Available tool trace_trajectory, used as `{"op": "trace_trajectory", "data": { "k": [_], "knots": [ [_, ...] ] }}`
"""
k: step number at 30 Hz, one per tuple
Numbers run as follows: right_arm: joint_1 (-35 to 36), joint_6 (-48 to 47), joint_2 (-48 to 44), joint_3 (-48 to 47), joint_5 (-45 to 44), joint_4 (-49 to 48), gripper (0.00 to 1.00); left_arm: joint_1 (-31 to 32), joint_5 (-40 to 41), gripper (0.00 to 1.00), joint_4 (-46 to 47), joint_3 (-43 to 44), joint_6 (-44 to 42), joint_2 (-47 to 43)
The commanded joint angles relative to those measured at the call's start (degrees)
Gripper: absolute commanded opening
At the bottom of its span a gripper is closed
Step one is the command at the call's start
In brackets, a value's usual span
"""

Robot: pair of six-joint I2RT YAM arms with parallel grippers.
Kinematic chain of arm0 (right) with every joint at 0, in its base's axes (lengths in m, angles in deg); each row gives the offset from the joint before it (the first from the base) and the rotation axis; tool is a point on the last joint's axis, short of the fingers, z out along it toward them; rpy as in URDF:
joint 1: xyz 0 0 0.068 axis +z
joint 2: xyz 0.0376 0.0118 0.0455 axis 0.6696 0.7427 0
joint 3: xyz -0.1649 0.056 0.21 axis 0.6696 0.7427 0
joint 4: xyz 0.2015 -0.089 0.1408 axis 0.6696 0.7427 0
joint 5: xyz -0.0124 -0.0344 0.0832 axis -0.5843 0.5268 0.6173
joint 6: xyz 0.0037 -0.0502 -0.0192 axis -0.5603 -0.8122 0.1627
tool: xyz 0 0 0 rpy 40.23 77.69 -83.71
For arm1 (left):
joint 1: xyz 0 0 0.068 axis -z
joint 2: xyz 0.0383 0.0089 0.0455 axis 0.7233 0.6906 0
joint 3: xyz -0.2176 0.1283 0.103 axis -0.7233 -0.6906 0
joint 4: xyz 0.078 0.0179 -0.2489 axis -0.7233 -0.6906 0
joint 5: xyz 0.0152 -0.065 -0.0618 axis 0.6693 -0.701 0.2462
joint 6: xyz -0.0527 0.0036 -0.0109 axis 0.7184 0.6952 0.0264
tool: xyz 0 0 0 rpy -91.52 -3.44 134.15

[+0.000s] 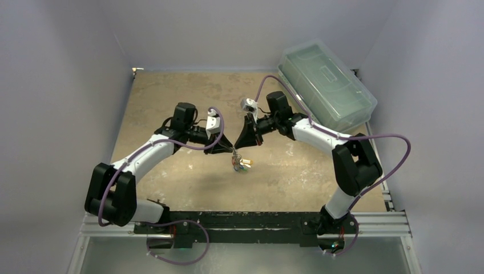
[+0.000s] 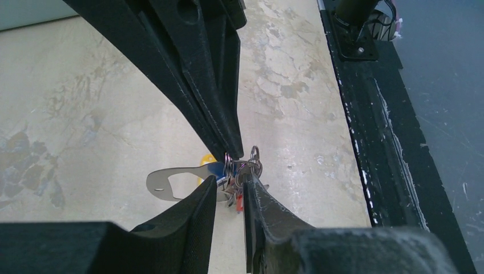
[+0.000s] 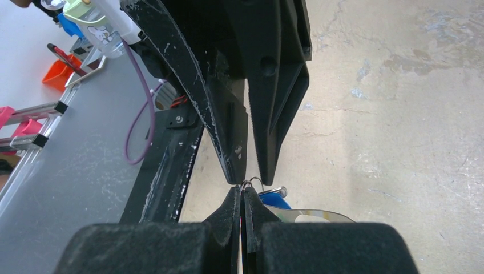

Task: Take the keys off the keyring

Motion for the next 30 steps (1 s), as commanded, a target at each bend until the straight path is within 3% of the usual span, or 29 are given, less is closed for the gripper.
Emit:
{"op": "trace_trajectory", "data": {
  "k": [1, 10, 24, 30],
  "knots": [
    [-0.11, 0.93, -0.68, -0.59, 1.88, -2.02, 0.00, 0.64, -1.09, 0.21, 1.90, -0.97, -1.49, 0.90],
    [-0.55, 1.00, -1.10, -0.07, 2.29, -3.50, 0.00, 1.81, 0.43, 0.00, 1.52, -1.14, -2.72, 1.85],
    [-0.92, 8.01, -1.25, 2.86, 3.12, -12.35, 0.00, 4.96, 7.98, 0.00, 5.88, -3.46, -1.04, 3.21],
    [-1.37, 16.57, -1.49, 5.80, 3.00, -22.13, 0.00, 5.47, 9.93, 0.00, 8.69, -4.17, 1.33, 3.27]
  ]
}}
